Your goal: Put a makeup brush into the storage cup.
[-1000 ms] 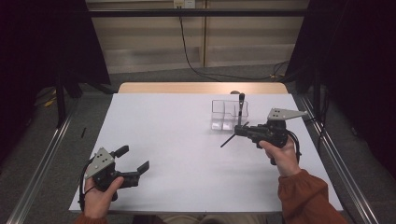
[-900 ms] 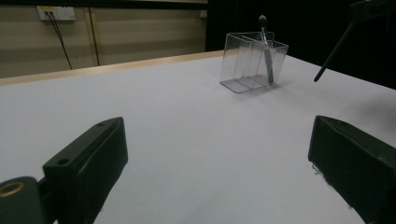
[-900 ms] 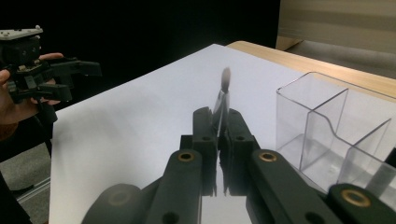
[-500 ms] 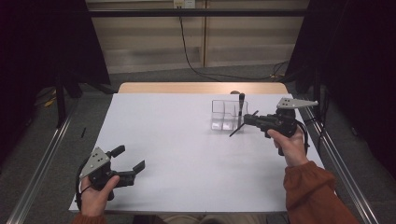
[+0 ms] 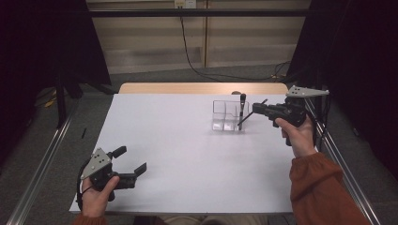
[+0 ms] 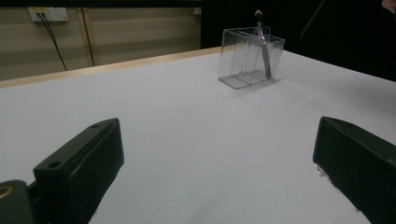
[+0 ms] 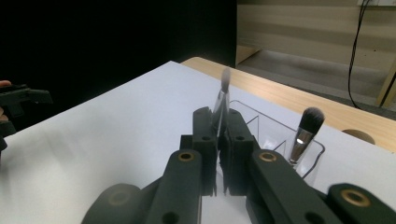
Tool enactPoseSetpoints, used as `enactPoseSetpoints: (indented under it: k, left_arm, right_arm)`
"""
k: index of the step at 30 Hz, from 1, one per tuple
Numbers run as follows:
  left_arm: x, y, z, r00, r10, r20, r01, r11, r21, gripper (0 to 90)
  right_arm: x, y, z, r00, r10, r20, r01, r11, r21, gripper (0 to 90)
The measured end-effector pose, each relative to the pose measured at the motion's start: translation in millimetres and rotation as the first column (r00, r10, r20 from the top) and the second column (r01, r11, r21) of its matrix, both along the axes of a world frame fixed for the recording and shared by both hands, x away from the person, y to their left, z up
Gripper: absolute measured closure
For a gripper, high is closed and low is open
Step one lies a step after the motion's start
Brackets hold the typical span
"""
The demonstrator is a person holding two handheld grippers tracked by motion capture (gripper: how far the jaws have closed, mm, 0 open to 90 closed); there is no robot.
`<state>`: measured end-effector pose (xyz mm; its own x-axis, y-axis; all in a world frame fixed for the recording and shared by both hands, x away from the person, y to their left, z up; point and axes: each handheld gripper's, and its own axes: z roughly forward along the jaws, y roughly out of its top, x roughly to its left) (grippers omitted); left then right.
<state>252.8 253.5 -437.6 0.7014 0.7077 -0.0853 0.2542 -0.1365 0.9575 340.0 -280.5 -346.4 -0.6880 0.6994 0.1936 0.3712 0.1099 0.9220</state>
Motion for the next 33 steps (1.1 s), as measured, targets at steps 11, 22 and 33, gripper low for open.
enactPoseSetpoints:
  k: [11,22,33]
  left_arm:
    - [-2.9,-1.1,2.9,0.9999,-0.008,0.013,0.008,0.9999,0.007,2.0]
    - [-1.5,-0.9,2.1,0.9999,-0.013,0.009,0.013,0.9999,0.012,2.0]
    - [-1.2,-0.3,2.2,0.9999,-0.014,0.008,0.014,0.9998,0.014,2.0]
  right_arm:
    - [15.1,-6.1,17.0,0.9992,-0.038,0.015,0.038,0.9989,-0.025,85.5]
    - [32.1,-6.8,29.3,0.9977,-0.064,0.023,0.065,0.9969,-0.045,85.5]
    - [51.9,2.9,26.5,0.9973,-0.074,0.000,0.073,0.9930,-0.092,85.5]
